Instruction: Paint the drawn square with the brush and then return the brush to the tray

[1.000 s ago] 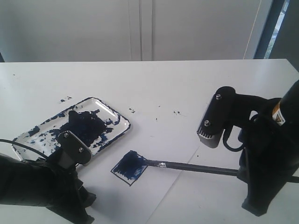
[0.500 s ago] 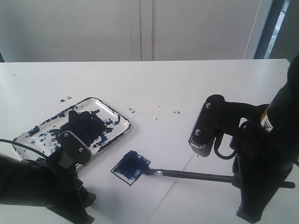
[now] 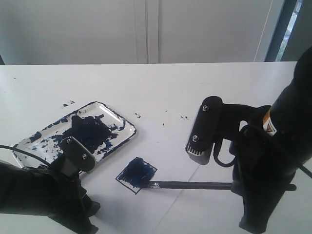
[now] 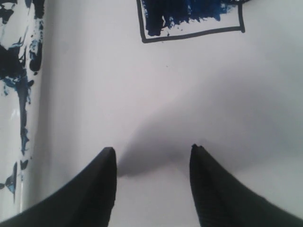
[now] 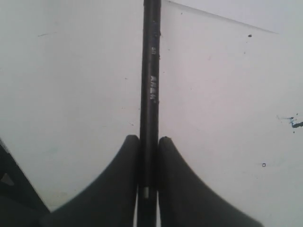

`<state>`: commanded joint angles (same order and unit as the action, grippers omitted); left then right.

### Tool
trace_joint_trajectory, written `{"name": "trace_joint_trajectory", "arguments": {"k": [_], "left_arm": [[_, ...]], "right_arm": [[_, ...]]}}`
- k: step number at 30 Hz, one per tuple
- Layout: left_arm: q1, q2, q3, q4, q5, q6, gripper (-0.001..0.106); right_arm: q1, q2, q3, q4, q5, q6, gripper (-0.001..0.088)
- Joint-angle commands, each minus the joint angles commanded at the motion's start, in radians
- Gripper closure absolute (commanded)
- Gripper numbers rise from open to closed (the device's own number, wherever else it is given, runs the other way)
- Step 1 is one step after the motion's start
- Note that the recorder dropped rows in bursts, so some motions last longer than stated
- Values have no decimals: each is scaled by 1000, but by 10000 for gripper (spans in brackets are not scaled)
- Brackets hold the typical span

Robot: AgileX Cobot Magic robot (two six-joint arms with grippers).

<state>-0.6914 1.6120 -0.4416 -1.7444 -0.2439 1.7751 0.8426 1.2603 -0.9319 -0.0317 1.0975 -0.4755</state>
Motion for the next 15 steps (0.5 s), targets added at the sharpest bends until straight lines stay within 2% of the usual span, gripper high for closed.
{"name": "trace_joint_trajectory", "arguments": {"k": [5,10,15], "left_arm": [[0,0,0,0,0,0,520],[0,0,0,0,0,0,520],[0,0,0,0,0,0,520]], "right_arm": [[0,11,0,-79,-2,13,868],[0,33,0,-234,-47,157,868],[0,35,0,-205,-54,165,868]]}}
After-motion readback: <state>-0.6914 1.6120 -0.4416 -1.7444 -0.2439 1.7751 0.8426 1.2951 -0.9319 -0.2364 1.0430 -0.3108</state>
